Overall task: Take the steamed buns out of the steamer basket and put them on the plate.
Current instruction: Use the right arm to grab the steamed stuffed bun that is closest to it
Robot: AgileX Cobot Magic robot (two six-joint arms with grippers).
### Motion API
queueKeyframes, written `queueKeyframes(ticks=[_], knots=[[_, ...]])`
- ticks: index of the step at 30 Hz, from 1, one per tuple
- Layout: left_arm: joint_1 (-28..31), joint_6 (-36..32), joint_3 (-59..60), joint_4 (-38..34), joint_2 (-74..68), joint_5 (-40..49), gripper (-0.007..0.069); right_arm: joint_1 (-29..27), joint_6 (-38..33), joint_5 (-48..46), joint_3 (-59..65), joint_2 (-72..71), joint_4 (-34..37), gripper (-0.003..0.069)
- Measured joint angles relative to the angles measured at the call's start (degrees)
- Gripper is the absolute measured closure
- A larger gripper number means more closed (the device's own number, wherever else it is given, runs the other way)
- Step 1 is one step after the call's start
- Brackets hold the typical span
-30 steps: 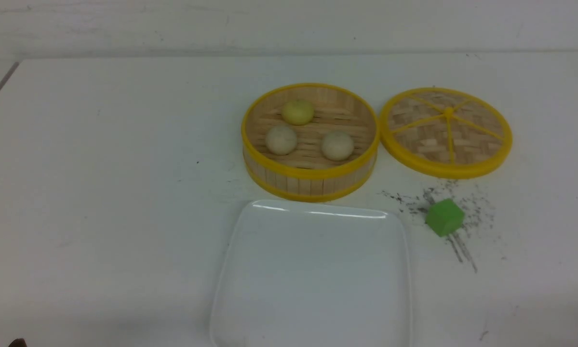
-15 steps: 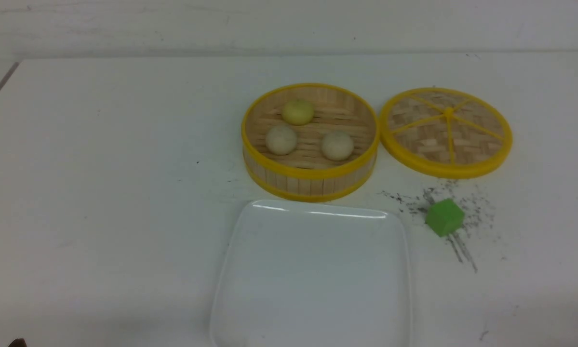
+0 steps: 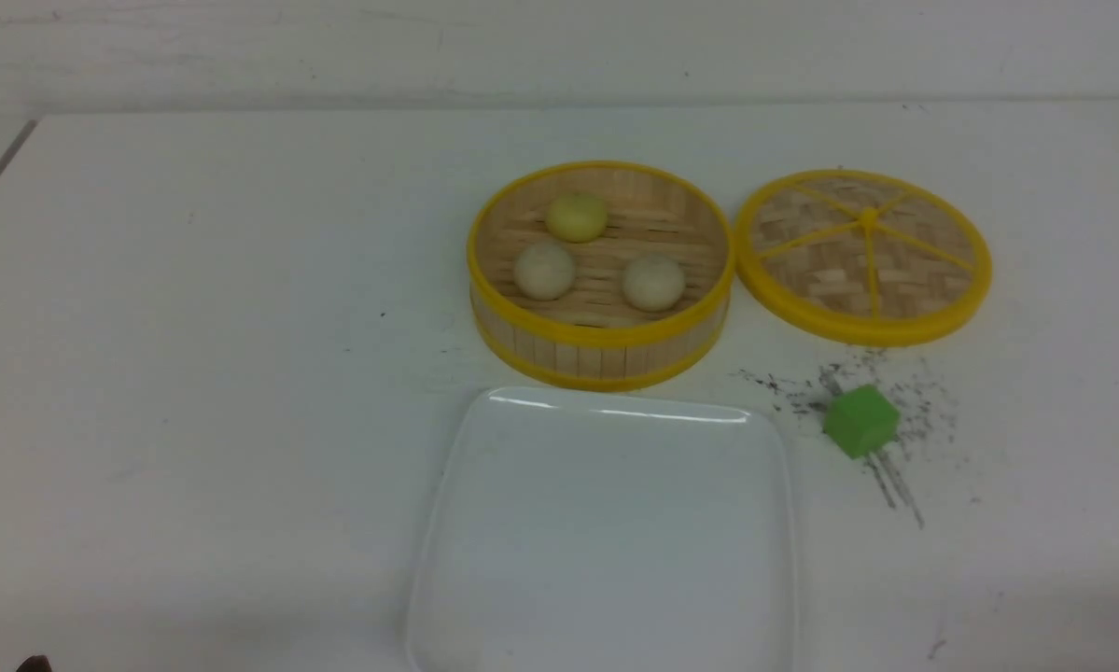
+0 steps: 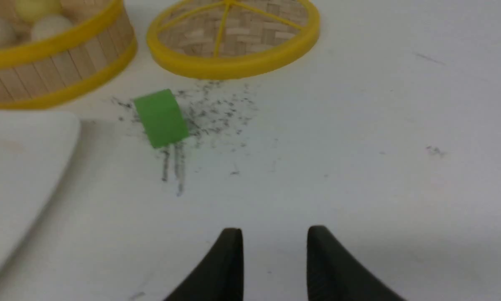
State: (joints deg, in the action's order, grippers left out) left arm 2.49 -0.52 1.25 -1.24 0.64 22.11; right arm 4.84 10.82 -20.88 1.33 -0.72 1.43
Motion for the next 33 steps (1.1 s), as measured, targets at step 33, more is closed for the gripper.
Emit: queueKeyframes(ticks=[33], knots=[[0.00,0.00,0.00,0.00,0.00,0.00,0.0379,0.11,-6.32,-12.19,-21.10,0.00,22.29,0.0416]])
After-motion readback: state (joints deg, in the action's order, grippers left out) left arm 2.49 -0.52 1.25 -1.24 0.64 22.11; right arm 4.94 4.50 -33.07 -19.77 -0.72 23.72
